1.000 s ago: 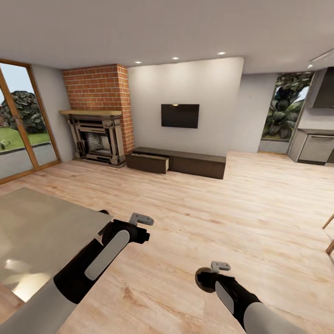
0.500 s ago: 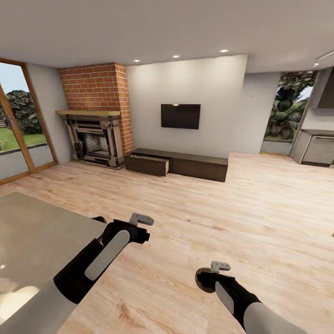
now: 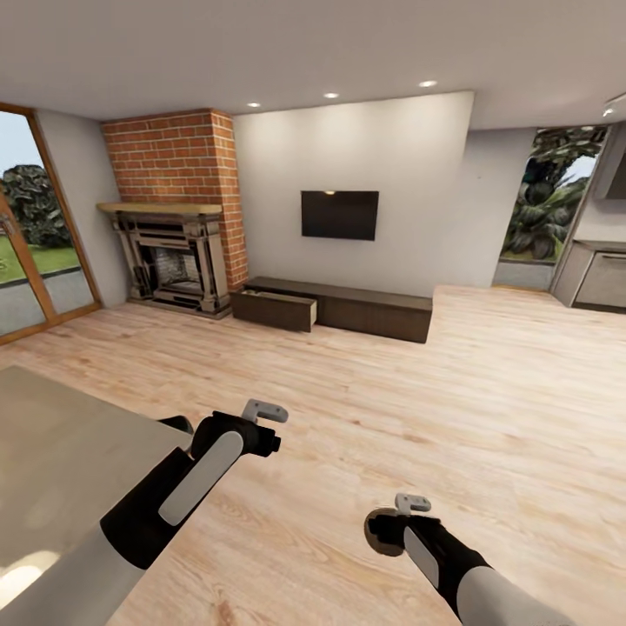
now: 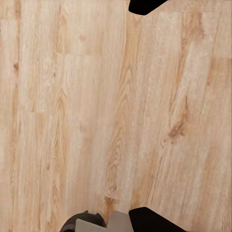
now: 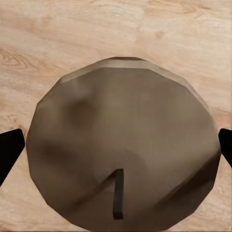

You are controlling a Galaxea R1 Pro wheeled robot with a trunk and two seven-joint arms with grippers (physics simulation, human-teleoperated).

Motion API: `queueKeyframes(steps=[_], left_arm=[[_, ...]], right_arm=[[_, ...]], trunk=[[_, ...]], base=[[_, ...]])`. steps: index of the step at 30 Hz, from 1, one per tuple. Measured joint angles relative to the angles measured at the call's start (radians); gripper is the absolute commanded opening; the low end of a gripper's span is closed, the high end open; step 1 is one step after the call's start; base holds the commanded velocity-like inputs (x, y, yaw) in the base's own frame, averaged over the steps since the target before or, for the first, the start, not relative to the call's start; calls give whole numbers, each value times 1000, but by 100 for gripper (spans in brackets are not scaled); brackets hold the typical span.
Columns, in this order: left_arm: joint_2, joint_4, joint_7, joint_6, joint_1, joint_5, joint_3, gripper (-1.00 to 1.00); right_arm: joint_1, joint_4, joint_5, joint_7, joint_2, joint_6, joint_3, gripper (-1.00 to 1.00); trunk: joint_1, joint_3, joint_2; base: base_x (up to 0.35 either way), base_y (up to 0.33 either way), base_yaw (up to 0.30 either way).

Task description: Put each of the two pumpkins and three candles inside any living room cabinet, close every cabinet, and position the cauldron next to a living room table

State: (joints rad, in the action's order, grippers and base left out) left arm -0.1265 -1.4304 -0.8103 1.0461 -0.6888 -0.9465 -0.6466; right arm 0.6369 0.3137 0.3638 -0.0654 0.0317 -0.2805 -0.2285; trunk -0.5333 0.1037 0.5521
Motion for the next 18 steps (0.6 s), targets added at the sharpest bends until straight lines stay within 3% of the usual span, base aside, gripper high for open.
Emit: queueKeyframes(steps=[6, 10, 18], left_arm=[[0, 0, 0, 0, 0, 0, 0, 100], [0, 0, 0, 0, 0, 0, 0, 100], [1, 0, 0, 0, 0, 0, 0, 100]], right_arm=[[5, 34, -4, 2, -21, -147, 6, -100], [6, 55, 0, 2, -36, -244, 62, -100], [5, 88, -2, 1, -38, -278, 88, -100]], trunk=[[0, 9, 0], [0, 15, 0], [0, 21, 0]], base=[[317, 0, 59], [314, 0, 92], [313, 0, 52]])
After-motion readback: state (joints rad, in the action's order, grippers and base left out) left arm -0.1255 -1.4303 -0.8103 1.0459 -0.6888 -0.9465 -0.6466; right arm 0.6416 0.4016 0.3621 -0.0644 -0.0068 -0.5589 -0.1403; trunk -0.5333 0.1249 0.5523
